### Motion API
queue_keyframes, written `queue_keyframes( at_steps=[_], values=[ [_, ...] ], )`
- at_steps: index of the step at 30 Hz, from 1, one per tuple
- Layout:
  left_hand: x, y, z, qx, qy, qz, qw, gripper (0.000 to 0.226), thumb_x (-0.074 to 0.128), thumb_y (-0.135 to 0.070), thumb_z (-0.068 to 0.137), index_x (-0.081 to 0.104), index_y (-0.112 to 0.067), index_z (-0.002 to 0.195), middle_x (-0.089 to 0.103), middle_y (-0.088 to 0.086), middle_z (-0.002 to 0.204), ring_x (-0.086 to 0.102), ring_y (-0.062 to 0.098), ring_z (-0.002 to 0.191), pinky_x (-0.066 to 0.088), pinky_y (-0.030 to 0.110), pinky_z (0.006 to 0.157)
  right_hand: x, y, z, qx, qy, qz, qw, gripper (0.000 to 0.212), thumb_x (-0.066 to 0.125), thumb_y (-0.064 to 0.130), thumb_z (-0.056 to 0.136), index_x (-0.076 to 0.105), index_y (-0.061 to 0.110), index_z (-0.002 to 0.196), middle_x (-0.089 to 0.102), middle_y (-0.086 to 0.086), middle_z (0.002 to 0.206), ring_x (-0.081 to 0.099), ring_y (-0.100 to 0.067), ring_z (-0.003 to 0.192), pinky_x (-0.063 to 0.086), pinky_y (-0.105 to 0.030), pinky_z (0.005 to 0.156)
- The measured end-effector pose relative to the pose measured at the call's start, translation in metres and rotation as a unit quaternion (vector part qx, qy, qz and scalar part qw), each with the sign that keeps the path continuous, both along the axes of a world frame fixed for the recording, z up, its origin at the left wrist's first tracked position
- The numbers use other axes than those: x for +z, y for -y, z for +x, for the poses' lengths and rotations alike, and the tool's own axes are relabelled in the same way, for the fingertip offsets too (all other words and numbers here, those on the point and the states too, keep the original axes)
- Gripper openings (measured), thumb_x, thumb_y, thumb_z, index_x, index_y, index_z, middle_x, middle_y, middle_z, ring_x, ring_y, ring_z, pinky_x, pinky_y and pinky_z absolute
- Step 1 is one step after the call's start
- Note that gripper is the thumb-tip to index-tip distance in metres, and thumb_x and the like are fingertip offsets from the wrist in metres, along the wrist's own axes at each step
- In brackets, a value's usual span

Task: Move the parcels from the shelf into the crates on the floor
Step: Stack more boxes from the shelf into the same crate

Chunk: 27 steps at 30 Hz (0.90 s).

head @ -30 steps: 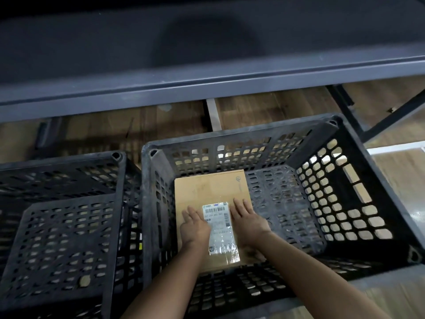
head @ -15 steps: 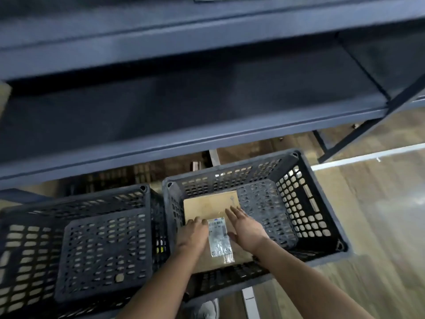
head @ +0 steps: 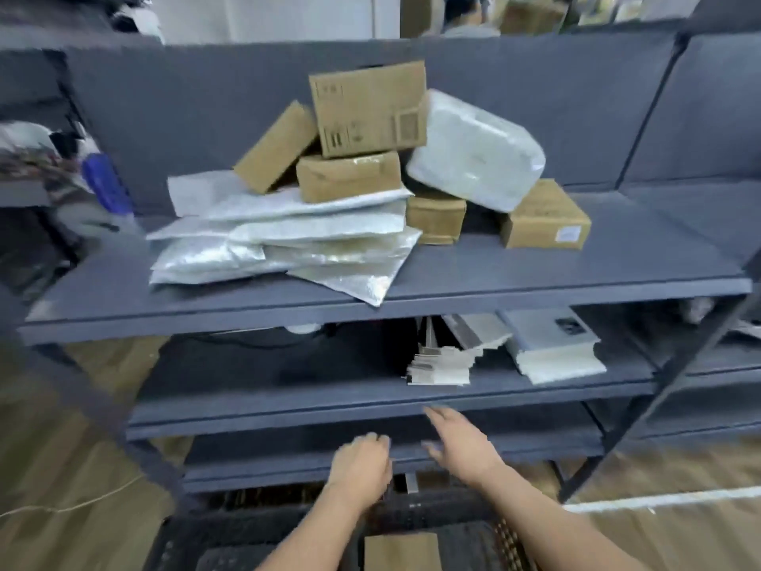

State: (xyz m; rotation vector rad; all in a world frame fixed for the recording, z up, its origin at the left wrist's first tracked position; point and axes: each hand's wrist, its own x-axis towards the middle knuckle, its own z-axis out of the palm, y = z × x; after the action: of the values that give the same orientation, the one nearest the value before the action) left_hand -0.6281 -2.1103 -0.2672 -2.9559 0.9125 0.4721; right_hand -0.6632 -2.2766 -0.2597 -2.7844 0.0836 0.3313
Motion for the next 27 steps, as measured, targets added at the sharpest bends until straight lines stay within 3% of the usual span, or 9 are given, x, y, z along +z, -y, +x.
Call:
queue_keyframes(
  at_steps=[3, 6, 8, 12, 22, 27],
  values=[
    [0.075, 0.004, 0.016, 0.004, 0.06, -0.032, 0.998, 0.035, 0.039, -0.025, 0.097, 0.046, -0.009, 0.128, 0.051, 0.011, 0.127, 0.049, 0.029, 0.12, 0.045, 0.042, 0.093, 0.084, 0.003, 0.013, 0.0, 0.065, -0.02, 0.998, 0.056, 0.046, 0.029, 0.097, 0.026, 0.016, 0.148, 0.038, -0.005, 0.148, 0.039, -0.021, 0.133, 0.032, -0.028, 0.105],
    [0.134, 0.007, 0.036, 0.011, 0.117, -0.061, 0.991, 0.037, 0.04, -0.026, 0.096, 0.045, -0.01, 0.129, 0.05, 0.01, 0.128, 0.048, 0.028, 0.121, 0.044, 0.041, 0.092, 0.143, 0.005, 0.025, 0.007, 0.116, -0.027, 0.993, 0.058, 0.047, 0.028, 0.096, 0.026, 0.013, 0.148, 0.036, -0.005, 0.149, 0.035, -0.019, 0.136, 0.024, -0.023, 0.108],
    [0.163, 0.008, 0.045, 0.008, 0.148, -0.08, 0.986, 0.037, 0.041, -0.026, 0.096, 0.045, -0.008, 0.129, 0.051, 0.011, 0.127, 0.049, 0.029, 0.12, 0.044, 0.04, 0.092, 0.168, 0.006, 0.029, -0.001, 0.14, -0.027, 0.99, 0.057, 0.048, 0.03, 0.096, 0.028, 0.014, 0.147, 0.039, -0.006, 0.148, 0.036, -0.02, 0.135, 0.028, -0.028, 0.108],
    [0.195, 0.01, 0.05, 0.01, 0.179, -0.096, 0.979, 0.032, 0.041, -0.024, 0.096, 0.049, -0.008, 0.122, 0.054, 0.012, 0.122, 0.053, 0.032, 0.113, 0.045, 0.041, 0.088, 0.199, 0.005, 0.029, 0.0, 0.157, -0.034, 0.987, 0.059, 0.048, 0.032, 0.095, 0.026, 0.017, 0.147, 0.038, -0.005, 0.148, 0.038, -0.022, 0.134, 0.035, -0.036, 0.108],
    [0.246, 0.019, 0.061, 0.002, 0.235, -0.094, 0.967, 0.037, 0.042, -0.028, 0.097, 0.047, -0.011, 0.129, 0.052, 0.009, 0.127, 0.051, 0.029, 0.116, 0.044, 0.039, 0.085, 0.239, 0.008, 0.03, -0.001, 0.194, -0.032, 0.981, 0.056, 0.048, 0.03, 0.096, 0.028, 0.018, 0.147, 0.041, -0.007, 0.145, 0.039, -0.024, 0.133, 0.036, -0.037, 0.106],
    [0.269, 0.012, 0.064, 0.048, 0.261, -0.113, 0.958, 0.036, 0.04, -0.026, 0.096, 0.048, -0.011, 0.128, 0.054, 0.007, 0.126, 0.052, 0.027, 0.114, 0.044, 0.037, 0.082, 0.264, 0.014, 0.037, -0.004, 0.233, -0.002, 0.973, 0.052, 0.05, 0.03, 0.095, 0.035, 0.018, 0.143, 0.046, -0.007, 0.141, 0.042, -0.024, 0.13, 0.037, -0.035, 0.102]
  ],
)
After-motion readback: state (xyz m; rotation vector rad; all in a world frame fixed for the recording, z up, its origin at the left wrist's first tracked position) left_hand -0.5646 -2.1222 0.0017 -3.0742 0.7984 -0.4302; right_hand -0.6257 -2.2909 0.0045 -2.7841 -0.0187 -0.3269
